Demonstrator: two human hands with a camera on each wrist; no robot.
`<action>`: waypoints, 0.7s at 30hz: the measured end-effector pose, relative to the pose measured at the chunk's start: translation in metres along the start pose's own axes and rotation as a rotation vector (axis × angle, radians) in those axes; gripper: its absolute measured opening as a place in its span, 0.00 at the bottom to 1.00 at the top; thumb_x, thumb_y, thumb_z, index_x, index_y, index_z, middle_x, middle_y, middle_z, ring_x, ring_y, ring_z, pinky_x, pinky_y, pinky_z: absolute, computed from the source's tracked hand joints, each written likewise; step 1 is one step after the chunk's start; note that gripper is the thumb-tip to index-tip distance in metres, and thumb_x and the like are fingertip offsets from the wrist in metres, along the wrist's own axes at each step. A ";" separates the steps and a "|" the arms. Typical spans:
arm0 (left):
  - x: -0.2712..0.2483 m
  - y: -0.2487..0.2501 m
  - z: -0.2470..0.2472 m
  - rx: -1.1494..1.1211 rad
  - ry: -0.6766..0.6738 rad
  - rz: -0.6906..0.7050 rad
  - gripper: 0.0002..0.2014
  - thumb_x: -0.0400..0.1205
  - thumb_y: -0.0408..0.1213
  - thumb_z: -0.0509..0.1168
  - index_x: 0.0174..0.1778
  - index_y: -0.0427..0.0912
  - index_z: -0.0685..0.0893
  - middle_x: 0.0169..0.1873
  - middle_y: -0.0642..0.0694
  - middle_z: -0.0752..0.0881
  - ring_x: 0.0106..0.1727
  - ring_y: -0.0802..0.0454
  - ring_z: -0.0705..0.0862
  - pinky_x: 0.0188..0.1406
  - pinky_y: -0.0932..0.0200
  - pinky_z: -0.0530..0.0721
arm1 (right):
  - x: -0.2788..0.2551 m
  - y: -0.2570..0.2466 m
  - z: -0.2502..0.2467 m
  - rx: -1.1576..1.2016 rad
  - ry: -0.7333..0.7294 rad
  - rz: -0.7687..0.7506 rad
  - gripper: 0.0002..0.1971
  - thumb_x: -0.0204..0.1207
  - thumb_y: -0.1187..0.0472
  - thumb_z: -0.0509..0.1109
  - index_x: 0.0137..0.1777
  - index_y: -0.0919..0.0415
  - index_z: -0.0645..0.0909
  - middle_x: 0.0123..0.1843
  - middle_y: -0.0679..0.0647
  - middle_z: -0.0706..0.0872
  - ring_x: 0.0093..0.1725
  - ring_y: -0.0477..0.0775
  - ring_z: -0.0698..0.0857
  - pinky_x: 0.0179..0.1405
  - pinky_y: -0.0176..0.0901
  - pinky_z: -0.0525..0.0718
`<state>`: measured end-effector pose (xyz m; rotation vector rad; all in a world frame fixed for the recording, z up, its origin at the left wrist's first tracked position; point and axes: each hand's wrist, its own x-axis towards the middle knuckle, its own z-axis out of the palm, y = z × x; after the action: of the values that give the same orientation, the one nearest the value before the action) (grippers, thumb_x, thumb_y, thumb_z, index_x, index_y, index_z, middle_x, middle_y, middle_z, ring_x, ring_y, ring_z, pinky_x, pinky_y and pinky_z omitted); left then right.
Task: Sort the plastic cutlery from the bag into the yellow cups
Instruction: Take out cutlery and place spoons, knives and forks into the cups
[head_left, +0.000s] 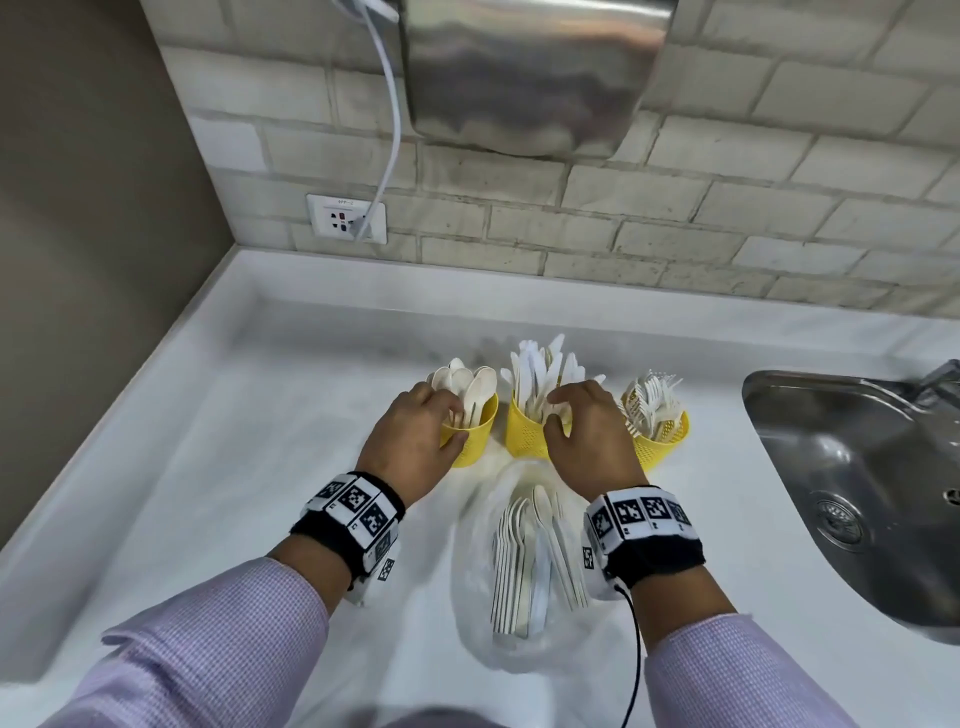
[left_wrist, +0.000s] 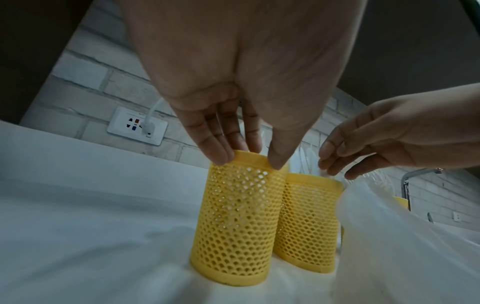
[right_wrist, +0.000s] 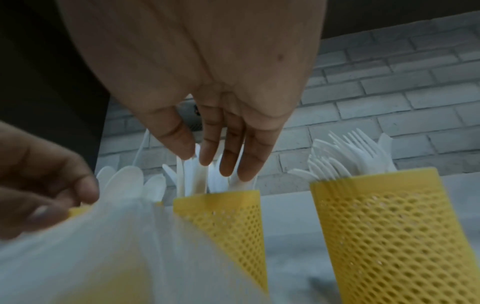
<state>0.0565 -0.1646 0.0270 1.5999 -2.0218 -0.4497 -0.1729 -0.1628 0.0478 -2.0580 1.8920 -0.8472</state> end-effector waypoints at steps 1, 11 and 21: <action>0.000 0.000 0.001 -0.012 0.003 -0.008 0.13 0.79 0.42 0.76 0.58 0.48 0.87 0.52 0.47 0.83 0.55 0.45 0.85 0.53 0.48 0.86 | -0.002 0.001 0.002 0.010 -0.021 -0.017 0.13 0.76 0.68 0.70 0.59 0.64 0.86 0.60 0.59 0.86 0.60 0.64 0.83 0.59 0.51 0.81; 0.001 -0.004 -0.002 -0.053 0.025 -0.056 0.03 0.81 0.41 0.76 0.49 0.49 0.92 0.52 0.50 0.85 0.48 0.45 0.89 0.52 0.51 0.87 | -0.021 0.010 0.024 -0.144 0.127 -0.057 0.17 0.66 0.77 0.75 0.53 0.60 0.88 0.51 0.59 0.88 0.50 0.70 0.81 0.52 0.61 0.84; 0.006 -0.006 -0.002 -0.034 0.034 -0.072 0.04 0.81 0.41 0.76 0.50 0.48 0.93 0.54 0.49 0.86 0.50 0.44 0.88 0.53 0.53 0.85 | -0.014 0.005 0.031 -0.065 0.090 -0.014 0.14 0.70 0.80 0.71 0.51 0.65 0.88 0.48 0.63 0.86 0.48 0.70 0.82 0.46 0.55 0.83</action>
<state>0.0616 -0.1719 0.0264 1.6523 -1.9267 -0.4776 -0.1601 -0.1568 0.0170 -2.1066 1.9791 -0.9078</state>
